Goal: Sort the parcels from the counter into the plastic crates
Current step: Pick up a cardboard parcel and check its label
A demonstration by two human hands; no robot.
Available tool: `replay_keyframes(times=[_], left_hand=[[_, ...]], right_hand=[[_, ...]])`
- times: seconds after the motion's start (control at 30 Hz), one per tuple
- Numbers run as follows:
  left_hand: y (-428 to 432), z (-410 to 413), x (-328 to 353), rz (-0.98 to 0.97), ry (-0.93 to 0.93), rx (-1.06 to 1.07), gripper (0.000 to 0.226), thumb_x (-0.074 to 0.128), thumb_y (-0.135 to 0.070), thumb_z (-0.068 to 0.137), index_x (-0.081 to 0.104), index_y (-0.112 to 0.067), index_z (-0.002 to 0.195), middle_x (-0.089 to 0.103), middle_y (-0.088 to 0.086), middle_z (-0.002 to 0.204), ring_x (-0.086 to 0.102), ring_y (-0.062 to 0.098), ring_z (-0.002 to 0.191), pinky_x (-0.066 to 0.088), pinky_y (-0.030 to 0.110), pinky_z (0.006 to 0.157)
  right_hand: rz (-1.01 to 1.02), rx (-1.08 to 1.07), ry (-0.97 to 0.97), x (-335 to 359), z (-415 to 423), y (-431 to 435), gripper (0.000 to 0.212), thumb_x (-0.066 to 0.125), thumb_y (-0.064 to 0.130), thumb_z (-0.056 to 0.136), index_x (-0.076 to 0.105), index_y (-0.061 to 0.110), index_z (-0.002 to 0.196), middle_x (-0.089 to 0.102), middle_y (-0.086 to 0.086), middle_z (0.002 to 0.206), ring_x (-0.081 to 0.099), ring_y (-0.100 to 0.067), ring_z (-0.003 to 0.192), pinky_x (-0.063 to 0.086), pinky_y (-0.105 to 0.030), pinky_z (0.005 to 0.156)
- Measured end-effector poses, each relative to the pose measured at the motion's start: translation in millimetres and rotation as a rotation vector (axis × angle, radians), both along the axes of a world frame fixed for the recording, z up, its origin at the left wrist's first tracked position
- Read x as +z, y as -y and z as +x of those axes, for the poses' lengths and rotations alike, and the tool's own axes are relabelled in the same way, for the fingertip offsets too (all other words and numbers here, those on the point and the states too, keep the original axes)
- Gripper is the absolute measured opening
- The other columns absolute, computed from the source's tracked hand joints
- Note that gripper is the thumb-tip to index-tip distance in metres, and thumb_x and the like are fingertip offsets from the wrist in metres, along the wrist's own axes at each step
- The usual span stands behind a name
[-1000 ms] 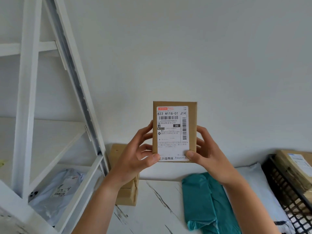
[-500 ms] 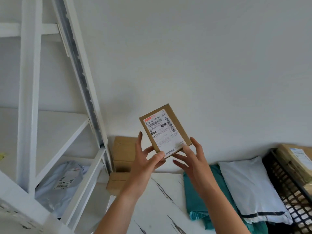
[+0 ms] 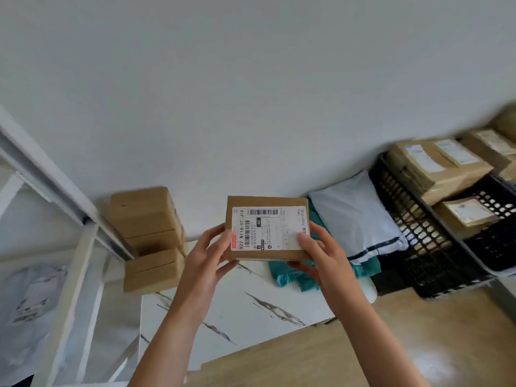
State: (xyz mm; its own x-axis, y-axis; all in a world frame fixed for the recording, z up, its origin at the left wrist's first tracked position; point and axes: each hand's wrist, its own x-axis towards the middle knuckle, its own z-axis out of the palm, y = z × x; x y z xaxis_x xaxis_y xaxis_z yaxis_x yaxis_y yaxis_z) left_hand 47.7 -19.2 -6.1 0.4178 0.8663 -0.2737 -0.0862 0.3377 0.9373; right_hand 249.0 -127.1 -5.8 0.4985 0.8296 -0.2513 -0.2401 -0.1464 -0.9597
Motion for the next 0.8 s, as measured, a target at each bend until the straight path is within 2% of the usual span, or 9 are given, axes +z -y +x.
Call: replay_keyframes(times=[0.13,0.23,0.4,0.47,0.6,0.7,0.8], left_hand=[[16,53,13,0.049,-0.058,-0.125,0.072,0.077,-0.062,0.068,0.067,-0.019,0.125,0.079,0.006,0.113,0.075,0.027,0.11,0.06,0.047,0.096],[40,108,25,0.093,-0.087,-0.182,0.057,0.083,-0.054,0.081,0.068,-0.018,0.122,0.08,0.003,0.11,0.076,0.024,0.106,0.062,0.046,0.093],[96,213,38,0.109,-0.089,-0.249,0.029,0.068,-0.033,0.095,0.07,-0.016,0.119,0.081,0.002,0.107,0.077,0.02,0.101,0.062,0.045,0.092],[120,256,41,0.108,-0.071,-0.281,0.027,0.067,-0.03,0.096,0.071,-0.015,0.119,0.081,0.003,0.107,0.078,0.02,0.1,0.061,0.045,0.092],[161,334,47,0.103,-0.036,-0.349,0.025,0.064,-0.026,0.1,0.07,-0.012,0.12,0.081,0.006,0.107,0.078,0.021,0.1,0.061,0.042,0.09],[182,381,47,0.094,-0.022,-0.381,0.023,0.063,-0.025,0.102,0.069,-0.01,0.117,0.081,0.007,0.106,0.078,0.021,0.099,0.064,0.033,0.082],[194,420,45,0.097,-0.022,-0.411,0.025,0.064,-0.027,0.101,0.066,-0.008,0.118,0.081,0.006,0.105,0.078,0.021,0.098,0.062,0.037,0.086]], right_hand=[[-0.02,-0.07,0.047,7,54,39,0.059,0.079,0.053,0.084,0.066,0.029,0.136,0.077,-0.009,0.115,0.074,-0.025,0.109,0.062,-0.048,0.093],[-0.021,-0.135,0.066,17,102,75,0.057,0.077,0.05,0.085,0.068,0.025,0.135,0.076,-0.012,0.114,0.074,-0.027,0.107,0.063,-0.048,0.091],[-0.005,-0.247,0.09,34,191,146,0.06,0.083,0.051,0.082,0.069,0.026,0.134,0.075,-0.016,0.115,0.075,-0.026,0.104,0.064,-0.049,0.088],[-0.002,-0.277,0.113,39,227,176,0.066,0.082,0.054,0.081,0.066,0.024,0.138,0.076,-0.014,0.114,0.075,-0.025,0.104,0.064,-0.047,0.087],[0.003,-0.331,0.149,49,294,226,0.064,0.076,0.052,0.081,0.065,0.022,0.138,0.078,-0.008,0.113,0.076,-0.023,0.104,0.065,-0.045,0.086],[-0.017,-0.36,0.182,52,338,252,0.049,0.073,0.044,0.09,0.068,0.027,0.136,0.077,-0.01,0.115,0.075,-0.024,0.104,0.065,-0.046,0.085],[-0.039,-0.366,0.203,52,377,265,0.037,0.068,0.037,0.098,0.069,0.029,0.135,0.078,-0.005,0.114,0.075,-0.022,0.105,0.065,-0.044,0.086]])
